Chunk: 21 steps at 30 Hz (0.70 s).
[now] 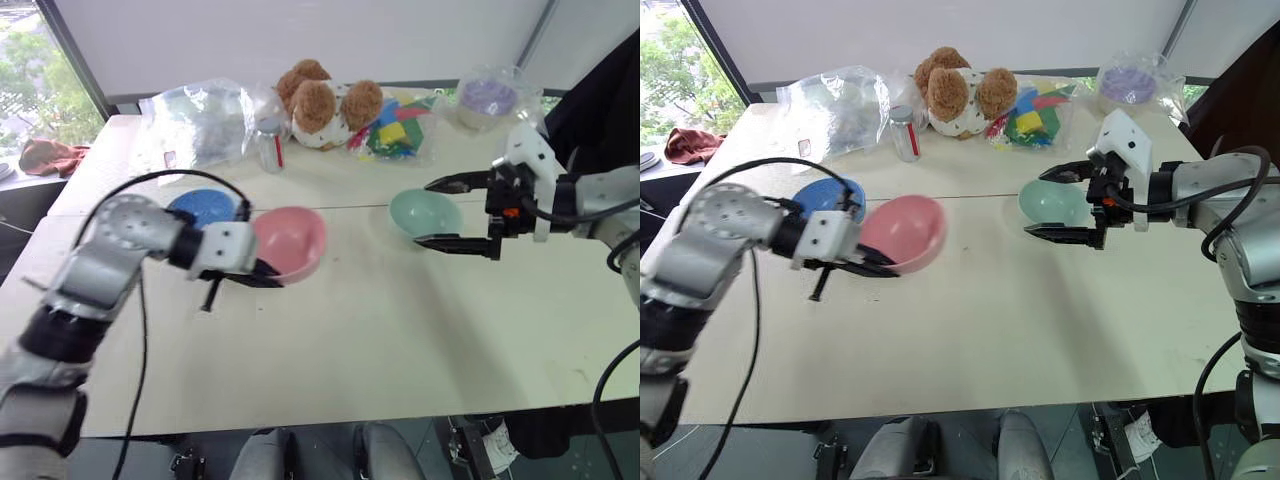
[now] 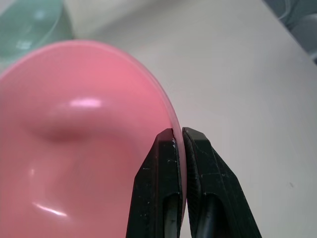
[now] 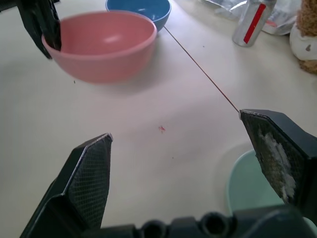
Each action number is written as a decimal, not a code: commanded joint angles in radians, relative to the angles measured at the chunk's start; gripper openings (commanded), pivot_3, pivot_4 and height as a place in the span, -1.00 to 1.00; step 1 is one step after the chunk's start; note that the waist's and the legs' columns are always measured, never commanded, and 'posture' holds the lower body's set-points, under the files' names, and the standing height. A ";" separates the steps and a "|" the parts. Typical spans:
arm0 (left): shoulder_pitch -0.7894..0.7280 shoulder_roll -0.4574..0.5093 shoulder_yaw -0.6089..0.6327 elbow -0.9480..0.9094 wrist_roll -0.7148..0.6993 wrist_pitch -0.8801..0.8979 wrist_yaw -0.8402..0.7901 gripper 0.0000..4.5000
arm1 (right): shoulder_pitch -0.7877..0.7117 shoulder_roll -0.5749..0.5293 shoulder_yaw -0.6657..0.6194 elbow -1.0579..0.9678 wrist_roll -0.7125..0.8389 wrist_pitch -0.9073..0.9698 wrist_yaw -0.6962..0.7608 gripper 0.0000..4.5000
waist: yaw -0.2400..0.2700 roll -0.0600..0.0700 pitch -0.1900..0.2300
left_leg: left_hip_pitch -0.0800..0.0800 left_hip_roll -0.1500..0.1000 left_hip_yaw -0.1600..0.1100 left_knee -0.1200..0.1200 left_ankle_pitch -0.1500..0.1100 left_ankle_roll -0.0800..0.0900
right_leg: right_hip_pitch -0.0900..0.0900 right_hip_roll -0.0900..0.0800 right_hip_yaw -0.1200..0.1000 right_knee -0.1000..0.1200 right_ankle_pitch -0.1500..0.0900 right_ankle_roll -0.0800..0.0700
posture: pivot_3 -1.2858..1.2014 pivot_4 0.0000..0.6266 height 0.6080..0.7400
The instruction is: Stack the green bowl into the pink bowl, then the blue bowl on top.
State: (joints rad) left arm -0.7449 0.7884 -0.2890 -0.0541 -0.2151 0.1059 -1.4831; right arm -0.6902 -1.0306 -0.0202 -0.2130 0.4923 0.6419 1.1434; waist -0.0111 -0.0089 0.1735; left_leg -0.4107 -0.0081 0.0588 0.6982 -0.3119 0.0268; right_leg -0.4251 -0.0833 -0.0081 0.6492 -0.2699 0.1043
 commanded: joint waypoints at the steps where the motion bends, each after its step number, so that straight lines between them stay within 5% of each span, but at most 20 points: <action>1: -0.053 -0.064 -0.086 0.106 0.095 -0.139 -0.028 -0.97 | -0.004 -0.022 -0.053 -0.040 0.005 0.005 -0.014 1.00 | 0.001 0.000 0.000 | 0.000 0.000 0.000 0.000 0.000 0.000 | 0.000 0.000 0.000 0.000 0.000 0.000 | 0.03 -0.52 1.00; 9: -0.102 -0.154 -0.188 0.287 0.253 -0.365 -0.023 -0.97 | 0.039 -0.039 -0.092 -0.092 0.020 0.046 -0.038 1.00 | 0.003 0.000 0.000 | 0.000 0.001 0.000 0.001 0.000 0.000 | 0.000 0.001 0.000 0.000 0.000 0.000 | 0.03 -0.52 1.00; 12: -0.116 -0.174 -0.189 0.305 0.266 -0.369 -0.013 -0.60 | 0.045 -0.040 -0.101 -0.103 0.026 0.060 -0.044 1.00 | 0.004 0.000 0.000 | 0.000 0.001 0.000 0.002 0.000 0.001 | 0.000 0.000 0.000 0.001 0.000 0.000 | 0.03 -0.52 1.00; 19: -0.143 -0.189 -0.111 0.263 0.173 -0.269 -0.011 0.91 | 0.052 -0.036 -0.058 -0.067 -0.017 0.033 -0.037 1.00 | 0.002 0.000 0.000 | 0.000 0.001 -0.001 0.001 -0.001 0.001 | 0.000 0.000 0.000 0.001 0.000 0.000 | 0.03 -0.52 1.00; 21: -0.153 -0.180 -0.065 0.231 0.100 -0.166 -0.029 0.96 | 0.031 -0.018 -0.028 -0.023 -0.040 0.017 -0.033 1.00 | 0.001 0.000 0.000 | 0.000 0.001 -0.001 0.002 -0.001 0.001 | 0.001 0.000 0.000 0.001 0.000 0.000 | 0.03 -0.52 1.00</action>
State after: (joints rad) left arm -0.8667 0.6009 -0.4127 0.2242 -0.0429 -0.1318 -1.5024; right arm -0.6314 -1.0497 -0.0550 -0.2590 0.4736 0.6831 1.1067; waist -0.0105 -0.0091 0.1734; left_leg -0.4108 -0.0070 0.0575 0.6998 -0.3124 0.0279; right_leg -0.4246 -0.0830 -0.0077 0.6497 -0.2698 0.1044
